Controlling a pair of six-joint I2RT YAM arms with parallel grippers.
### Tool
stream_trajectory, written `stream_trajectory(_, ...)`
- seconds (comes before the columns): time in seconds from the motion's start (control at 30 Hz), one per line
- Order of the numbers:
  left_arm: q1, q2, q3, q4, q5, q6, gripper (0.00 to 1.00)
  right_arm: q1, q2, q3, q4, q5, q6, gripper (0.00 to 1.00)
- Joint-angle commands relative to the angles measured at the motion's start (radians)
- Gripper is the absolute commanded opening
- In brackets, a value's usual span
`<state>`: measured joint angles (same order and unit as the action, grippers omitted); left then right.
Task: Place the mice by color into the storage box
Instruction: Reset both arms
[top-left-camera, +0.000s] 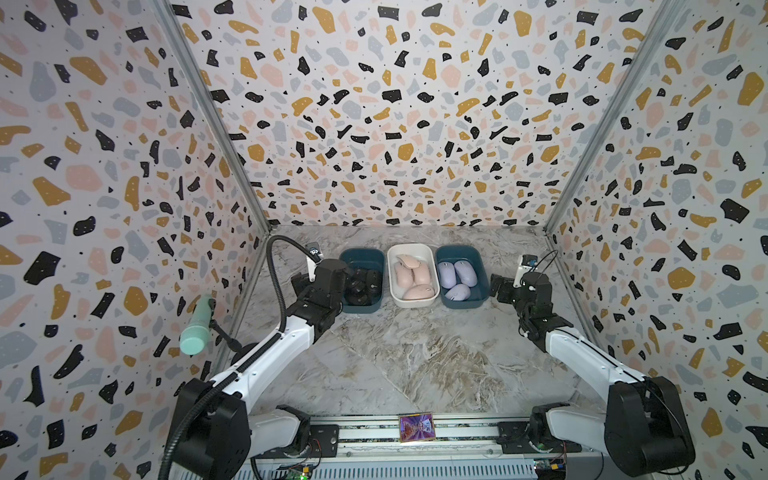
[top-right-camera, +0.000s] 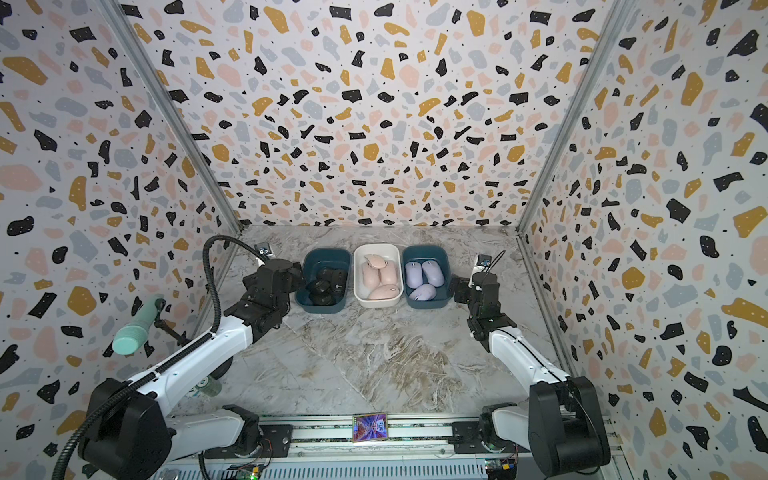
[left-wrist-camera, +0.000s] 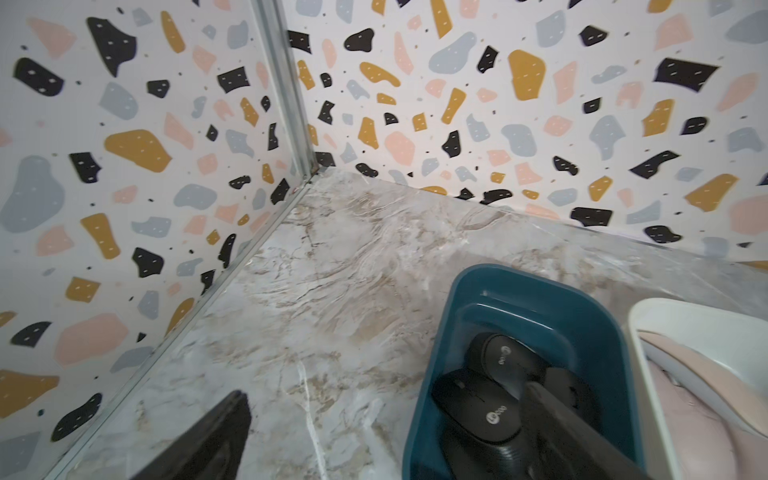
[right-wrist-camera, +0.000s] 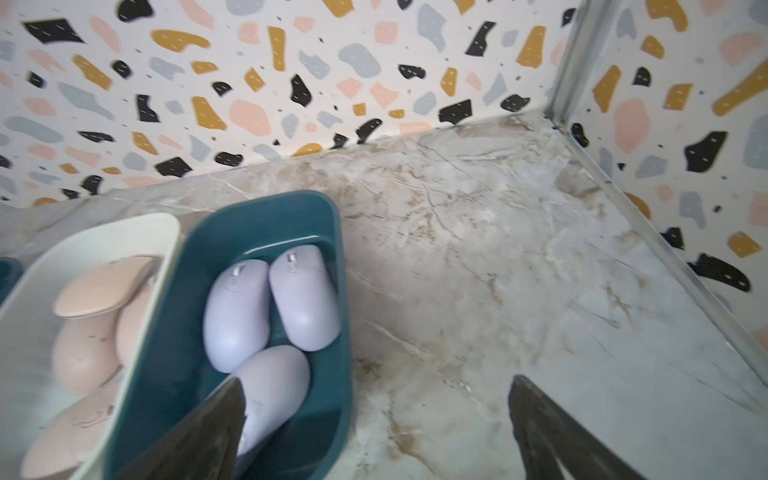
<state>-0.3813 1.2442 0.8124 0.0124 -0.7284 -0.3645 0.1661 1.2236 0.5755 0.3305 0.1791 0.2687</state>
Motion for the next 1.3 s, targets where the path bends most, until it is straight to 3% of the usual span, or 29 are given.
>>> stream_trajectory(0.0,0.003,-0.010,-0.089,0.172,-0.195,0.029,1.00,-0.023,0.009,-0.044,0.154,0.075,-0.064,0.99)
stream_trajectory(0.13,0.004,-0.044,-0.243,0.391,-0.277,0.105,1.00,-0.055,0.033,-0.093,0.216,0.089,-0.077,0.99)
stream_trajectory(0.43,0.012,-0.044,-0.414,0.697,-0.336,0.268,1.00,-0.074,0.072,-0.259,0.502,0.174,-0.152,0.99)
stream_trajectory(0.57,0.033,-0.082,-0.522,0.862,-0.260,0.310,0.99,-0.076,0.115,-0.317,0.667,0.173,-0.160,0.99)
stream_trajectory(0.77,0.057,-0.070,-0.609,1.049,-0.186,0.365,0.99,-0.080,0.189,-0.317,0.758,0.116,-0.180,0.99)
stream_trajectory(0.97,0.092,-0.088,-0.616,1.043,-0.050,0.401,1.00,-0.079,0.218,-0.327,0.804,0.040,-0.213,0.99)
stream_trajectory(1.13,0.113,-0.088,-0.652,1.004,0.014,0.357,1.00,-0.085,0.227,-0.334,0.823,-0.002,-0.220,0.99)
stream_trajectory(1.27,0.119,-0.038,-0.708,1.149,0.045,0.374,1.00,-0.086,0.255,-0.361,0.897,-0.063,-0.248,0.99)
